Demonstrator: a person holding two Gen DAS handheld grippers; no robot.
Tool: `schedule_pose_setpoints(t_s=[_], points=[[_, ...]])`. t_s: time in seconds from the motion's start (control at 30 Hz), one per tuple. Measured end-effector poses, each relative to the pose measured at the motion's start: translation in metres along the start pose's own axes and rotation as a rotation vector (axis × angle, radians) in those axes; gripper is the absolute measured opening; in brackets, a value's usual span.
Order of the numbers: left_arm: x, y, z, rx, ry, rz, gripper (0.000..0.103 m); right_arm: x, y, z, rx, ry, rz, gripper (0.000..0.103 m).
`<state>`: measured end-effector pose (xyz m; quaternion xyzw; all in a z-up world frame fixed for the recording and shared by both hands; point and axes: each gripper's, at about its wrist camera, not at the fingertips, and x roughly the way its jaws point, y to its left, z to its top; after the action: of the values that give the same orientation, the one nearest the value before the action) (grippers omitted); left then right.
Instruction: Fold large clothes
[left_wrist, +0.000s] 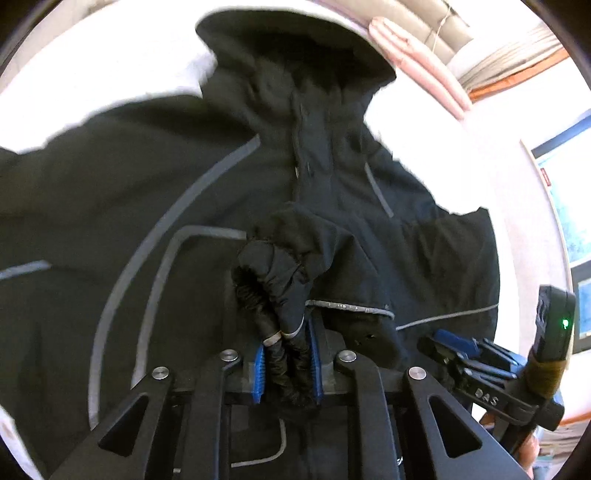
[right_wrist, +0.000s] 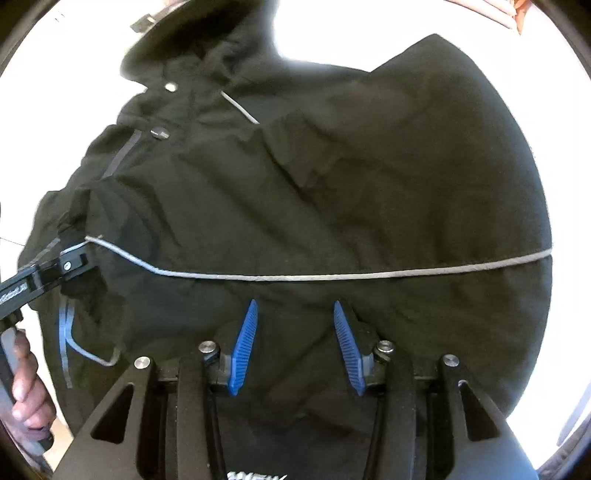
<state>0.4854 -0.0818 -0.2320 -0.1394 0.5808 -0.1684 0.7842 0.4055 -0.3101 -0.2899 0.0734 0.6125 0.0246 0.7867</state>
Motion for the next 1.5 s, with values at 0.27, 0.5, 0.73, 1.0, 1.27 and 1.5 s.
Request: schedule_pose_setpoints(t_s=[0.27, 0.5, 0.73, 1.0, 1.27, 1.5], points=[[-0.087, 0.064, 0.029, -0.094, -0.192, 0.066, 0.019, -0.049, 0.023, 0.003, -0.026, -0.060, 0.106, 0.049], [-0.029, 0.104, 0.000, -0.031, 0.046, 0.242, 0.038, 0.003, 0.031, 0.009, -0.027, 0.007, -0.110, 0.052], [-0.077, 0.096, -0.005, -0.036, -0.067, 0.256, 0.055, 0.019, 0.027, 0.011, -0.043, 0.072, -0.147, 0.057], [-0.067, 0.024, -0.010, 0.103, -0.077, 0.067, 0.060, -0.023, 0.087, 0.000, -0.130, -0.026, 0.032, 0.057], [0.013, 0.041, -0.016, 0.071, 0.061, 0.165, 0.058, 0.028, 0.108, -0.015, -0.173, 0.101, -0.049, 0.059], [-0.078, 0.076, -0.033, -0.044, -0.035, 0.107, 0.058, 0.024, 0.109, -0.016, -0.195, 0.117, -0.043, 0.059]])
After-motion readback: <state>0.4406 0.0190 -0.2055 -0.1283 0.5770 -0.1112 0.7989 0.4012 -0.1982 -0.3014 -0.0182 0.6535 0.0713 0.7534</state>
